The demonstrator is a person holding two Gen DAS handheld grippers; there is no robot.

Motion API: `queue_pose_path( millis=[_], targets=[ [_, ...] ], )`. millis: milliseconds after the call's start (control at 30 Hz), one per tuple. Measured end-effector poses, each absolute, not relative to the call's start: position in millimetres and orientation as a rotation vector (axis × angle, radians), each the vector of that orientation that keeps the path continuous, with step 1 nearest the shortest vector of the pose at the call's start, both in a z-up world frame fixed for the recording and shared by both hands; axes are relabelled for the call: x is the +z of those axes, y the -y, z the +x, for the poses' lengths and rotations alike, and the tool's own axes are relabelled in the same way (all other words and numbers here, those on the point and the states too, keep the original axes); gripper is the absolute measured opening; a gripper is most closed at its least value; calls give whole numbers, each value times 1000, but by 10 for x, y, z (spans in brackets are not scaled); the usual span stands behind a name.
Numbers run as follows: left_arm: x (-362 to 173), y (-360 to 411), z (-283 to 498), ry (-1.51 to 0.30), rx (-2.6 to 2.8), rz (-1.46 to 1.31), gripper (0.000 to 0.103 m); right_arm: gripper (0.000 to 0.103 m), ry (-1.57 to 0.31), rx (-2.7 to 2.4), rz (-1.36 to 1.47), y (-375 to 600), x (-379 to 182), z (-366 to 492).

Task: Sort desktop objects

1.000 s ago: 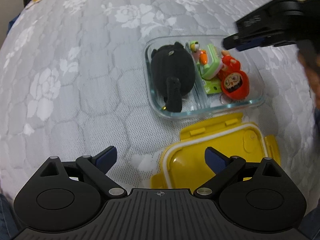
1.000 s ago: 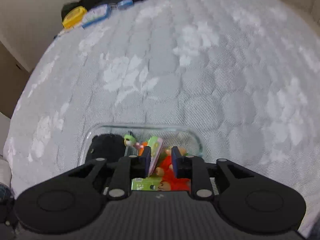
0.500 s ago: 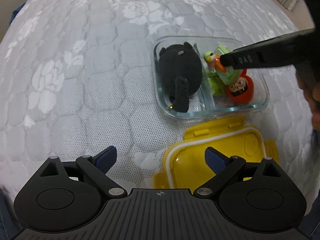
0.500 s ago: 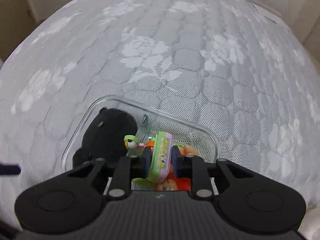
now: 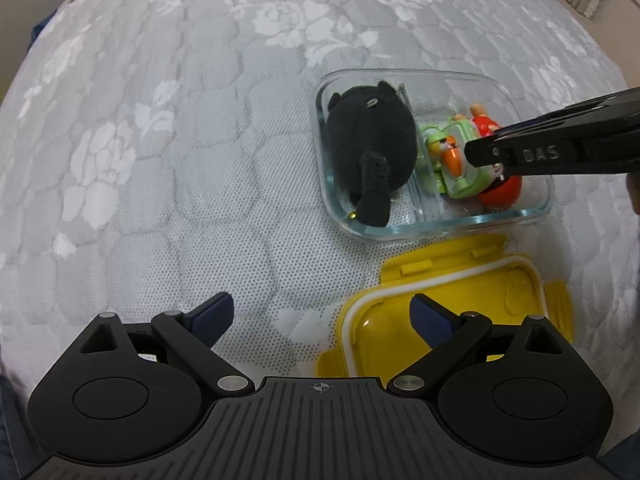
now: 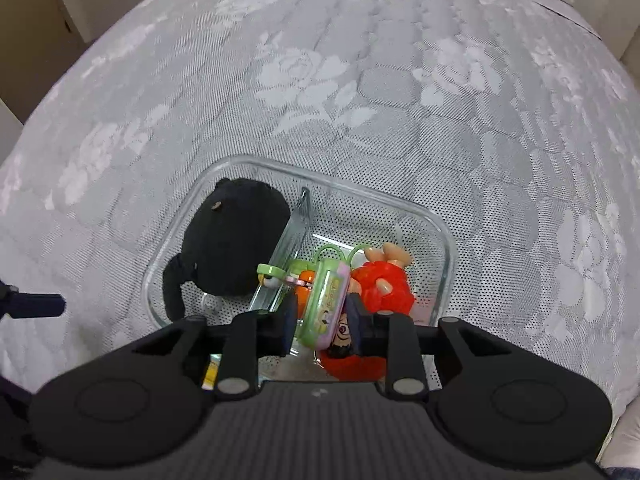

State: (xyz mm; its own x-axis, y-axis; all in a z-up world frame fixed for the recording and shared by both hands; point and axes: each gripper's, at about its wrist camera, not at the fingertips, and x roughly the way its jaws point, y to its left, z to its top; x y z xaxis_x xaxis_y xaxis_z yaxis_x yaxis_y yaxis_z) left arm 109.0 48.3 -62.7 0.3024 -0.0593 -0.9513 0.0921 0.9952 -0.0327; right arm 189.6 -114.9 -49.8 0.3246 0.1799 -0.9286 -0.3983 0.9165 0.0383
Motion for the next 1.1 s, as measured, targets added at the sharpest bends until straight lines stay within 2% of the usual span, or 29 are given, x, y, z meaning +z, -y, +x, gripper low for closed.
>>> queue_pose_path(
  millis=[133, 367, 600, 767, 1100],
  targets=[
    [-599, -421, 1087, -1238, -109, 44, 98, 31, -1165, 389, -143, 1332, -358, 1854],
    [-552, -267, 998, -1182, -108, 67, 98, 43, -1157, 374, -83, 1738, -246, 1623],
    [-572, -15, 737, -1170, -155, 60, 98, 49, -1157, 370, -51, 2021, -264, 1211],
    [-595, 105, 549, -1173, -200, 77, 98, 60, -1141, 369, 50, 2186, -297, 955],
    [-680, -15, 468, -1203, -154, 25, 98, 60, -1172, 322, 4, 2154, -531, 837]
  ],
)
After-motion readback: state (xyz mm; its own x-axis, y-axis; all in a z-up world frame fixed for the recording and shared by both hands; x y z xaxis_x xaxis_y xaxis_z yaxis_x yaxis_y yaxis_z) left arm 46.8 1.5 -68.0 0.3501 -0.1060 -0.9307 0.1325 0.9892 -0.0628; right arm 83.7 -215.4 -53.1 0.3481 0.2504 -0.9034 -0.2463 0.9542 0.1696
